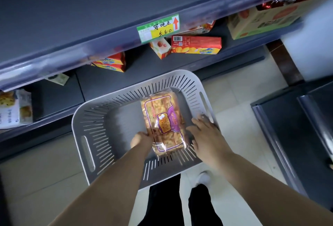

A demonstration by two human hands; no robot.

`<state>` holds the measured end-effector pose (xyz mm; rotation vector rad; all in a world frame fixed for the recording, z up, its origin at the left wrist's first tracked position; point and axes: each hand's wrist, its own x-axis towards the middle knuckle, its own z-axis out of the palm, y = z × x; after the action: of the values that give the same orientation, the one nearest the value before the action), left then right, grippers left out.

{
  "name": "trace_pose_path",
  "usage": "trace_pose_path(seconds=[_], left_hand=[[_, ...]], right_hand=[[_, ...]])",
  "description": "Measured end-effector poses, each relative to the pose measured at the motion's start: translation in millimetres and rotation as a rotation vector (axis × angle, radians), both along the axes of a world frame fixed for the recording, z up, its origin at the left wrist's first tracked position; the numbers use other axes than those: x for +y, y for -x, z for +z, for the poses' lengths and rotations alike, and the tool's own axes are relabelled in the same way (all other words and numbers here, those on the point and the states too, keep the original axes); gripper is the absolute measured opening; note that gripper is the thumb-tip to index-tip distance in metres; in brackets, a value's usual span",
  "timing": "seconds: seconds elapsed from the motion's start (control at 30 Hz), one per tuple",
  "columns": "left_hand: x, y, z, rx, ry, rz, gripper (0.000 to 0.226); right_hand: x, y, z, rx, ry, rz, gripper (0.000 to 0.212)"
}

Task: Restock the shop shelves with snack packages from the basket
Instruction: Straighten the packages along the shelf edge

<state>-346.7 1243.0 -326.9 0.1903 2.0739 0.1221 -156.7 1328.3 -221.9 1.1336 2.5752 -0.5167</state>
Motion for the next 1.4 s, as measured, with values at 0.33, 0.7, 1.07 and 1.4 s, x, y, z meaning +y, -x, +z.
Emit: trace_pose_path(seconds=[0.33, 0.7, 1.07, 1.4], left_hand=[[11.2, -15.6, 43.0, -0.272, -0.238, 0.359, 0.027], [-2.1, 4.4, 120.1, -0.395, -0.33, 0.307, 0.032], [-52.2, -47.7, 190.3, -0.371, -0.615, 0.362, 0.026], [-146.0, -88.1, 226.9, -0.217, -0.661, 0.899, 0.072]], right_hand=[[-8.7, 7.2, 10.6, 0.062, 0.282, -0.317, 0.041], [6.8, 18.1, 74.5, -0.116, 0.462, -0.476, 0.042], [-38.2, 27.0, 116.3, 0.532, 0.963, -1.1, 0.048], [-71.7, -32.0, 159.1, 0.723, 0.997, -0.916, 0.049]])
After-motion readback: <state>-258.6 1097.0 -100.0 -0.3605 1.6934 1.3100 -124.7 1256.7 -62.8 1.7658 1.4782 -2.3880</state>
